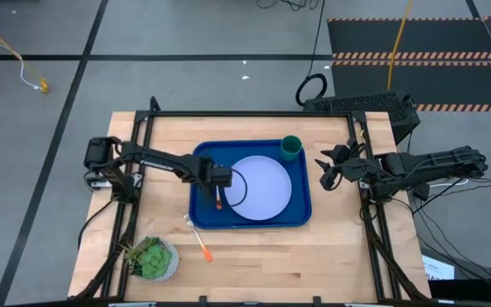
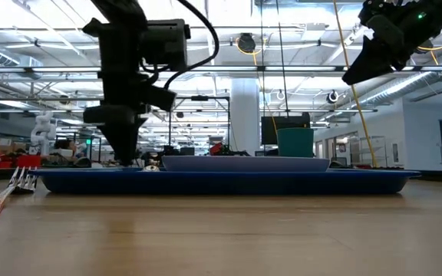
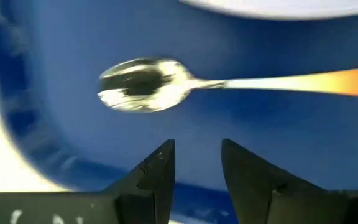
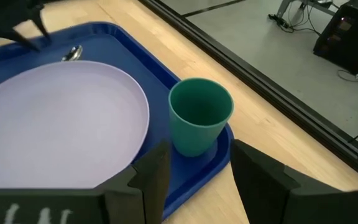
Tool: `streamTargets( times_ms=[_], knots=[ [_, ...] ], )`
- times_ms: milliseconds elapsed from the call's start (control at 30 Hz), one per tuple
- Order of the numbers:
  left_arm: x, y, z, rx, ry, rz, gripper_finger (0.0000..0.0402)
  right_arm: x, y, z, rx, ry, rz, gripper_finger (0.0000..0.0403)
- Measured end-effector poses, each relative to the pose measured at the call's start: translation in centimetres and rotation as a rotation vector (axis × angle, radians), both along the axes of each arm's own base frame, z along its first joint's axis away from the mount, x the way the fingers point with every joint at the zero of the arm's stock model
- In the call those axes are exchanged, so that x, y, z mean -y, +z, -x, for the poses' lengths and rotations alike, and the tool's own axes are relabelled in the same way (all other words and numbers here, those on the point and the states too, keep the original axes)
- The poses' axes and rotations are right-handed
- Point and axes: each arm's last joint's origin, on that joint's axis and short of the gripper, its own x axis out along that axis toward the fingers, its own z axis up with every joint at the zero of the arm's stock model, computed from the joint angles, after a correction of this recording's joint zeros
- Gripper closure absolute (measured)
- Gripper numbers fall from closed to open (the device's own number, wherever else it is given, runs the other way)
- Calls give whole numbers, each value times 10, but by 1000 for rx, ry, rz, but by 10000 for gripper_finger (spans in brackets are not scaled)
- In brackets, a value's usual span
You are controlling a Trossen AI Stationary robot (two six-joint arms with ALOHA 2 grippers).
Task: Pick and place plate/cup/fork/spoon on tray
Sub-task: Put the orange spoon to the left of the blue plate on the blue serving tray
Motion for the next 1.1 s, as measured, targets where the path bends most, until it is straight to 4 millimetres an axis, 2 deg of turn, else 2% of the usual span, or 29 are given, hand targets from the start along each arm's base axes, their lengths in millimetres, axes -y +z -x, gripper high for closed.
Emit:
streamTargets(
  times_ms=[333,567,767,1100],
  knots=[
    [-38,2,-2,26,25,-59,268,0,3,-2,25,13,13,243],
    [-62,1,5,9,63,-20,268,0,3,-2,22,16,17,243],
    [-64,0,4,16,33,17,268,0,3,-2,13,25,28,243],
    [-51,-22,-1,-96,-39,-7,268,-1,4,-3,28,30,22,243]
  ],
)
